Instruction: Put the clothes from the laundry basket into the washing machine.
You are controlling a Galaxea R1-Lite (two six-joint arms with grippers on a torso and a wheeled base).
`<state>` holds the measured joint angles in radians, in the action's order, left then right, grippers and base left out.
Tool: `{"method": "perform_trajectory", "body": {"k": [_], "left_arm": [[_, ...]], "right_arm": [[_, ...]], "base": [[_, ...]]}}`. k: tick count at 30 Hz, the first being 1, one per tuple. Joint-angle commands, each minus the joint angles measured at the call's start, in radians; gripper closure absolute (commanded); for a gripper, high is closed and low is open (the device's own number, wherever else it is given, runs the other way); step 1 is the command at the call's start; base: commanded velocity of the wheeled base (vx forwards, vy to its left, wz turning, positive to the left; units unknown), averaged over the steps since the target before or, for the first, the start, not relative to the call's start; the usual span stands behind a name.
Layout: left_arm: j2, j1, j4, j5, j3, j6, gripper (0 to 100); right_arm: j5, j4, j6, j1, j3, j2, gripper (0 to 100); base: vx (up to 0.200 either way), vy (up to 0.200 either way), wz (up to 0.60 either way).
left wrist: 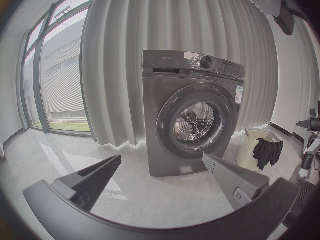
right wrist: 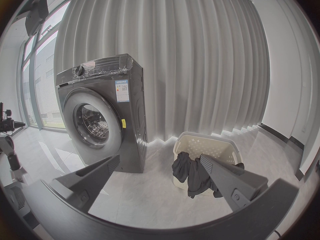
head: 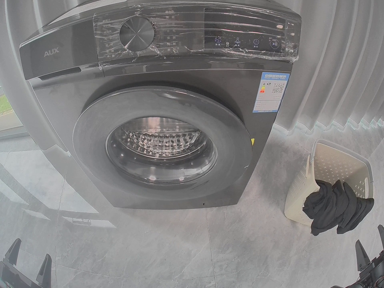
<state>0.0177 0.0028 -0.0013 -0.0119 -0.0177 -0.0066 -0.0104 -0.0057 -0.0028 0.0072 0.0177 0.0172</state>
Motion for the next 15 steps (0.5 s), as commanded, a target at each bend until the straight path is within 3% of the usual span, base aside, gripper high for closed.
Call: {"method": "perform_trajectory", "body": {"k": [1, 5, 15], "left_arm": [[-0.015, 0.0, 0.0, 0.0, 0.018, -0.001, 0], [-0.015, 0.0, 0.0, 0.0, 0.018, 0.002, 0], [-0.015, 0.0, 0.0, 0.0, 0.018, -0.001, 0]], "right_arm": [[0.0, 0.0, 0.0, 0.0, -0.018, -0.008, 0], [0.0, 0.0, 0.0, 0.0, -0.018, -0.008, 0], [0.0, 0.0, 0.0, 0.0, -0.018, -0.008, 0]], "base": [[-0.2, 0.0, 0.0], [-0.2, 0.0, 0.0], [0.0, 0.02, 0.0]]}}
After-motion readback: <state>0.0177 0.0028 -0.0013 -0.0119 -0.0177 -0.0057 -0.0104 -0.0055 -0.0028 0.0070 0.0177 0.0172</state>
